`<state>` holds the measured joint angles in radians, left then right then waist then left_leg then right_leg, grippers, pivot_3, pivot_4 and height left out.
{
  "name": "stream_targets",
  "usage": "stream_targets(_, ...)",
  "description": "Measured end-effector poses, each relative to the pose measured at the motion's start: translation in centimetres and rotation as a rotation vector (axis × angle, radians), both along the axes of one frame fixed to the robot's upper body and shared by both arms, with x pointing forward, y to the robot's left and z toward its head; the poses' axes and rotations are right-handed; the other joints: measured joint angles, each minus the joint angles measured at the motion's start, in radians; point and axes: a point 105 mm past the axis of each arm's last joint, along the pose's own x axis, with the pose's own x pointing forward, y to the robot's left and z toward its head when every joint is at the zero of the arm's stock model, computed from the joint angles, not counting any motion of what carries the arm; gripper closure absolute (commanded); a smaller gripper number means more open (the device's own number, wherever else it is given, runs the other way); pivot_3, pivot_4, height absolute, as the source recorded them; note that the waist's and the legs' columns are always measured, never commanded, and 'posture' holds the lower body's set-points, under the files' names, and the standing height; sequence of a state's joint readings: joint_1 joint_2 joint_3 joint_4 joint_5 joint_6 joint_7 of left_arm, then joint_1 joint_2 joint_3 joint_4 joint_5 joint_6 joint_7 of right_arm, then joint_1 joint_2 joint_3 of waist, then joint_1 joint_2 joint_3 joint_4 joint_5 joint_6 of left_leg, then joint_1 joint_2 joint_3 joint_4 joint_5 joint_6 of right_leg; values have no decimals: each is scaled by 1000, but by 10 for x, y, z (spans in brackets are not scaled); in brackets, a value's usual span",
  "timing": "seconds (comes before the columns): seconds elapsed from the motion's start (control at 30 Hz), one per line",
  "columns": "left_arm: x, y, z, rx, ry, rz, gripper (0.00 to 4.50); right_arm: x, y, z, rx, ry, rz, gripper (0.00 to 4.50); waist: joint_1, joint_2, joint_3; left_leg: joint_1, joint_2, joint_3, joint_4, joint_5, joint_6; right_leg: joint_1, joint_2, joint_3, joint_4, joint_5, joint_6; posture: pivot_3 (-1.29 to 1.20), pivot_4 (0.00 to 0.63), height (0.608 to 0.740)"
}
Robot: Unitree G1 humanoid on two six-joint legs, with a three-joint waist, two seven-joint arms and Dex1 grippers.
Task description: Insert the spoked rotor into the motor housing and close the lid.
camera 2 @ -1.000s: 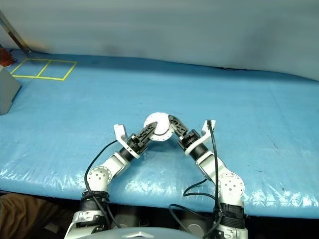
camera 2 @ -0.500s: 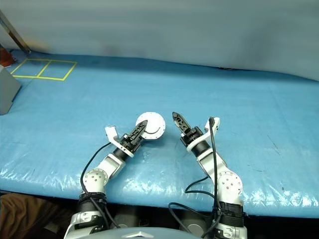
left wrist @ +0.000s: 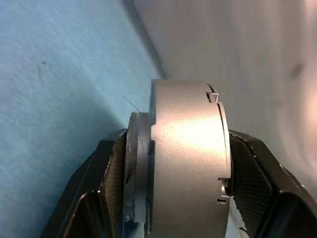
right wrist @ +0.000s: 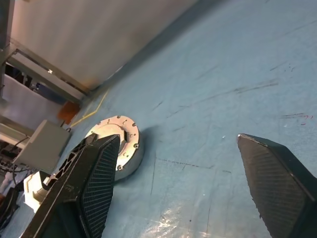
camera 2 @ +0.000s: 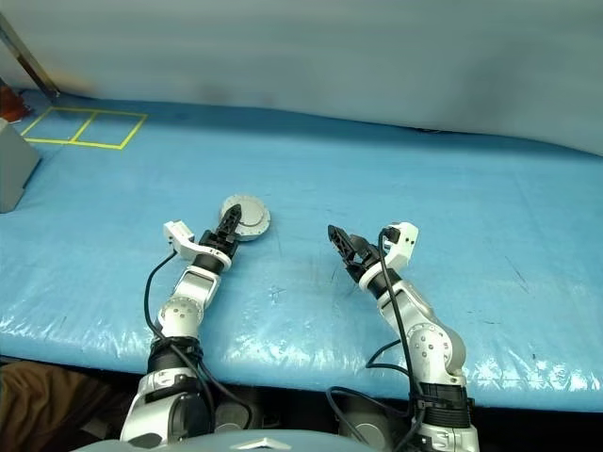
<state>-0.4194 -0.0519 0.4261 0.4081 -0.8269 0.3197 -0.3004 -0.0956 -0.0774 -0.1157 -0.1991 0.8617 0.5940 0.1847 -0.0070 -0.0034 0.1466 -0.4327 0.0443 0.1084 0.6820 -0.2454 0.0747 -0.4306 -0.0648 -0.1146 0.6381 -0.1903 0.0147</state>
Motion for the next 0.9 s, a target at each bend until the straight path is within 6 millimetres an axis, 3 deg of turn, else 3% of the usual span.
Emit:
stream_targets(0.07, 6, -1, 1, 0, 18, 4, 1523, 0, 0, 0, -4, -3, 0, 566, 1, 0, 0, 0, 0, 0, 0, 0, 0, 0, 0, 0, 0, 0, 0, 0, 150, 740)
stream_targets(0.17, 12, 1, -1, 39, 53, 15, 926, -1, 1, -2, -11, -3, 0, 545, 0, 0, 0, 1, 0, 0, 0, 0, 0, 0, 0, 0, 0, 0, 0, 0, 150, 740)
stream_targets(0.27, 15, 2, 1, 78, 56, 41, 24, 0, 1, -2, -13, -4, 0, 545, -1, 0, 0, 3, 0, 1, 0, 0, 0, 1, 0, 1, 2, 0, 0, 0, 150, 740)
stream_targets(0.4, 10, 15, 0, 156, 53, 111, 24, 0, -2, -2, -14, -2, -9, 545, -13, 0, 0, 5, 2, 2, 0, 1, -2, 1, 0, 2, 5, 0, -1, 0, 150, 740)
stream_targets(0.67, -18, 52, -3, 456, 30, 206, 24, 0, -1, -9, -88, 5, 1, 545, -11, 0, 0, 4, 2, 2, -1, 1, -3, -1, 1, 3, 5, -1, -4, 0, 150, 740)
stream_targets(0.9, -32, 36, 8, 716, -103, 85, 24, 5, -13, -12, -272, -75, -51, 545, 1, 0, 0, 2, 0, 2, 0, 0, -2, -1, -7, 2, 4, -4, -7, 0, 150, 740)
